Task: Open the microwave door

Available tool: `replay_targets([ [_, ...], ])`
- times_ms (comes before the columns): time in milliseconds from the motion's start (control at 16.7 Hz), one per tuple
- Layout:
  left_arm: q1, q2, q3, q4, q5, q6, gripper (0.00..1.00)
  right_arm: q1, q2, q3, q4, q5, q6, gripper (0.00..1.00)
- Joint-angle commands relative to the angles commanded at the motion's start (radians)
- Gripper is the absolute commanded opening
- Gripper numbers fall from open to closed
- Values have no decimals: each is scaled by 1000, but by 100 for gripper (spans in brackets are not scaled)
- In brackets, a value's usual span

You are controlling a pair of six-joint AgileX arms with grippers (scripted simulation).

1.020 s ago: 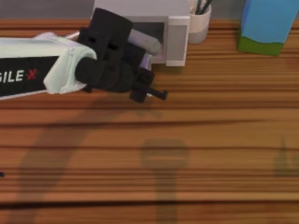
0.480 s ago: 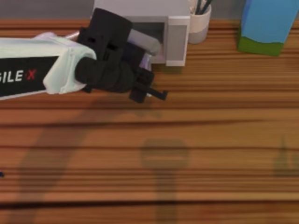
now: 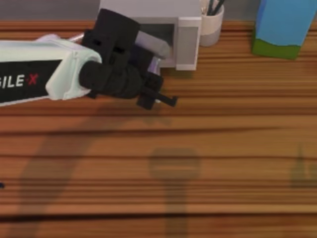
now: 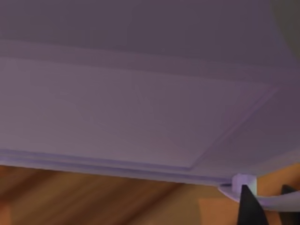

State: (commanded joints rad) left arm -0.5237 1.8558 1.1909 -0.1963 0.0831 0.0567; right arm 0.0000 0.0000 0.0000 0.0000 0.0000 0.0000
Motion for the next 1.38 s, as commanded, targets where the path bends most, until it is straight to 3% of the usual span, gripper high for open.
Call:
replay_targets([
  [300,0,0,0,0,0,0,0,0,0,0,0,0,0,100],
  [780,24,-22,-28,-1,51,60,0,0,0,0,0,0,0,100],
  [1380,25,-23,-28,-1,52,61,0,0,0,0,0,0,0,100],
])
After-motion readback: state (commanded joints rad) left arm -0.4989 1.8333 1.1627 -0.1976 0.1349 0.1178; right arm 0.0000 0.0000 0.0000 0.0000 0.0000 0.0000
